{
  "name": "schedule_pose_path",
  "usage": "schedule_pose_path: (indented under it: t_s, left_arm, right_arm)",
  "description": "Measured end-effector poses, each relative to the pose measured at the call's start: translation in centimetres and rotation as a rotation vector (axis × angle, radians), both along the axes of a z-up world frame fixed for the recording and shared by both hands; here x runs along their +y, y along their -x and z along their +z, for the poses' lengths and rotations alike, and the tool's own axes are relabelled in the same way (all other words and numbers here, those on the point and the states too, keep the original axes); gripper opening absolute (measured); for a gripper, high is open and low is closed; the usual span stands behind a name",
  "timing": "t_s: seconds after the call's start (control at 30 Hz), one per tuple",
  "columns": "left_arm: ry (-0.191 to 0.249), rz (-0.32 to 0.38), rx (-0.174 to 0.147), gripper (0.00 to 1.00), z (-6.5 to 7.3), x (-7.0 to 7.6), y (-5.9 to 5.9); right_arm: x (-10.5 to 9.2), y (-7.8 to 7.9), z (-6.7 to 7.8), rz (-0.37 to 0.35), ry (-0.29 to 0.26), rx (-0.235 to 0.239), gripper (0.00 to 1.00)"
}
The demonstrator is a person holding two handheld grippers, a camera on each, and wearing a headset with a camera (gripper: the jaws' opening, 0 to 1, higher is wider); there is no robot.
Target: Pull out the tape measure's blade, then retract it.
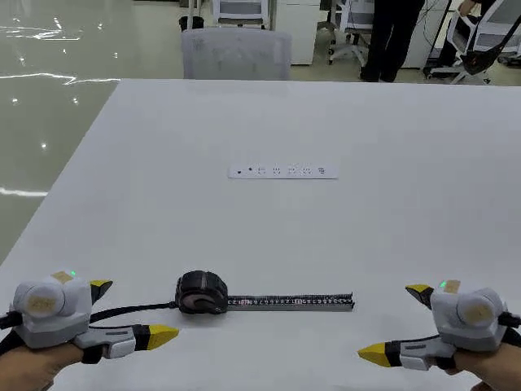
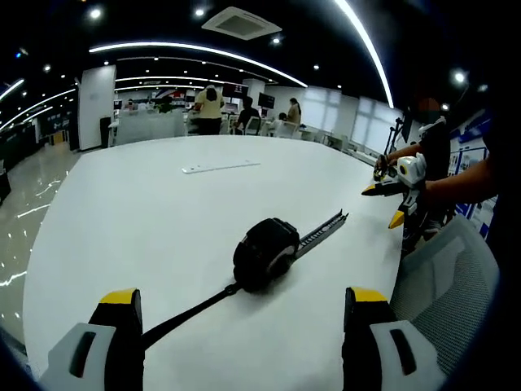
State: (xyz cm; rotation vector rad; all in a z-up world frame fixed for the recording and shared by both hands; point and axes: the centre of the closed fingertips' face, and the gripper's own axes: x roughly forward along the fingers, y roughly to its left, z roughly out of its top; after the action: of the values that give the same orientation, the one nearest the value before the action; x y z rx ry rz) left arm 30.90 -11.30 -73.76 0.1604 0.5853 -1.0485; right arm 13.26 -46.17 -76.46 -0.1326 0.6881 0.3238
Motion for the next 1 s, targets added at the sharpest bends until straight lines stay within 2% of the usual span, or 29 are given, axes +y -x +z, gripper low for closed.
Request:
schedule_pose_path:
  t_s: [0.1, 0.23, 0.3, 0.43, 0.53, 0.67, 0.83, 0.93, 1.0]
  left_arm:
    - [0.008, 0.015, -0.018, 1.0, 0.3, 0.9, 0.4]
    - [0.033, 0.048, -0.024, 1.0, 0.9, 1.8, 0.8]
    - [0.031, 0.046, -0.026, 1.0, 1.0, 2.0, 1.3]
    - [0.028, 0.052, -0.029, 1.0, 1.0, 2.6, 2.3]
    - [0.014, 0.056, -0.021, 1.0, 0.6, 3.3, 3.1]
    - [0.017, 0.062, -0.015, 1.0, 0.3, 3.7, 3.2]
    - [-0.001, 0.041, -0.029, 1.0, 0.0, 3.4, 3.6]
    - [-0.005, 0.034, -0.038, 1.0, 0.1, 3.2, 3.6]
    - [0.009, 0.045, -0.039, 1.0, 0.3, 3.2, 3.5]
  right_arm:
    - [0.2, 1.3, -0.1, 0.019, 0.029, -0.005, 1.0]
    - [0.1, 2.2, 0.6, -0.025, -0.014, -0.024, 1.0]
    - [0.1, 2.5, 0.8, -0.037, -0.011, -0.028, 1.0]
    - [0.3, 2.9, 1.6, -0.065, -0.025, -0.068, 1.0]
    - [0.8, 3.5, 1.9, -0.043, -0.002, -0.093, 1.0]
    - [0.5, 4.3, 1.8, -0.038, 0.017, -0.082, 1.0]
    - [-0.6, 5.6, 1.8, -0.046, 0.023, -0.065, 1.0]
    - [-0.5, 6.1, 1.8, -0.039, 0.025, -0.056, 1.0]
    - [-0.2, 6.4, 1.7, -0.027, 0.028, -0.056, 1.0]
